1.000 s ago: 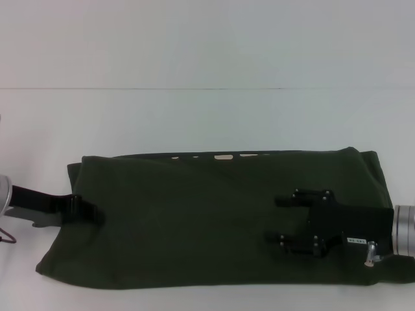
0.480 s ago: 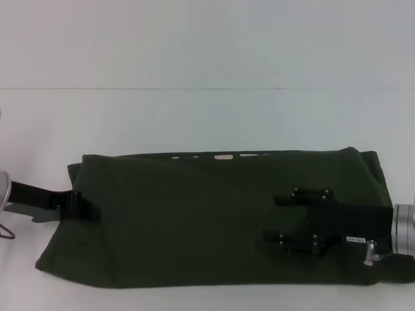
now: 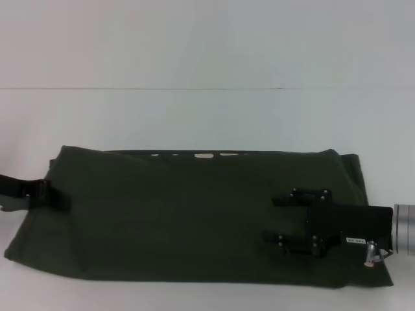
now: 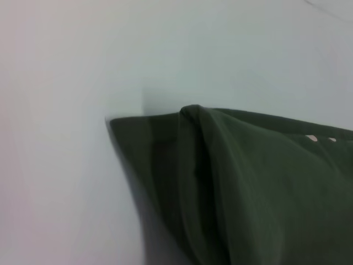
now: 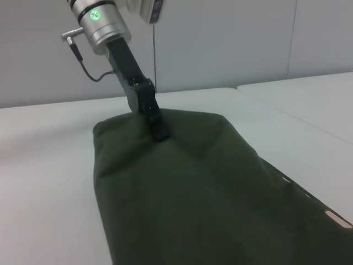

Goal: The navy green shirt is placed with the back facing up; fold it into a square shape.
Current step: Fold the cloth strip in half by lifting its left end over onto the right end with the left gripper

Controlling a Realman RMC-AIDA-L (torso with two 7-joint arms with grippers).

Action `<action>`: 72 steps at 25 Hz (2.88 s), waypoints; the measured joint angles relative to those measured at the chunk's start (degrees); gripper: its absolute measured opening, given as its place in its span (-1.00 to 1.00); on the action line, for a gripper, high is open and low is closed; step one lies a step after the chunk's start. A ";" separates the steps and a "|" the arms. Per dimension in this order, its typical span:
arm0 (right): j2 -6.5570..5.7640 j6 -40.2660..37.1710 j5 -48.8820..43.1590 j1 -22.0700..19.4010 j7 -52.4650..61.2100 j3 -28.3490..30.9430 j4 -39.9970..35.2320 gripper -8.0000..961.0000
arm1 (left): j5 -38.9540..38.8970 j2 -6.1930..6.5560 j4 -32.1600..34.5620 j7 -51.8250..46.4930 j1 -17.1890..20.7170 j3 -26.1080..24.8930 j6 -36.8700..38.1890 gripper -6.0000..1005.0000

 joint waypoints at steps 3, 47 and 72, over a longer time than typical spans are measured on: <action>0.00 -0.81 0.00 0.00 -0.10 0.25 0.00 0.56 | 0.56 1.46 0.23 -0.01 0.19 -0.07 0.26 -0.75; 0.00 -1.01 0.39 -0.79 -3.51 0.44 2.06 0.56 | -16.67 -11.10 -5.11 -9.43 -7.87 -12.03 17.13 -0.75; -0.34 -1.02 4.82 -5.72 -3.49 2.57 0.96 0.55 | -27.87 -16.29 -19.34 13.01 -4.57 -12.62 0.88 -0.52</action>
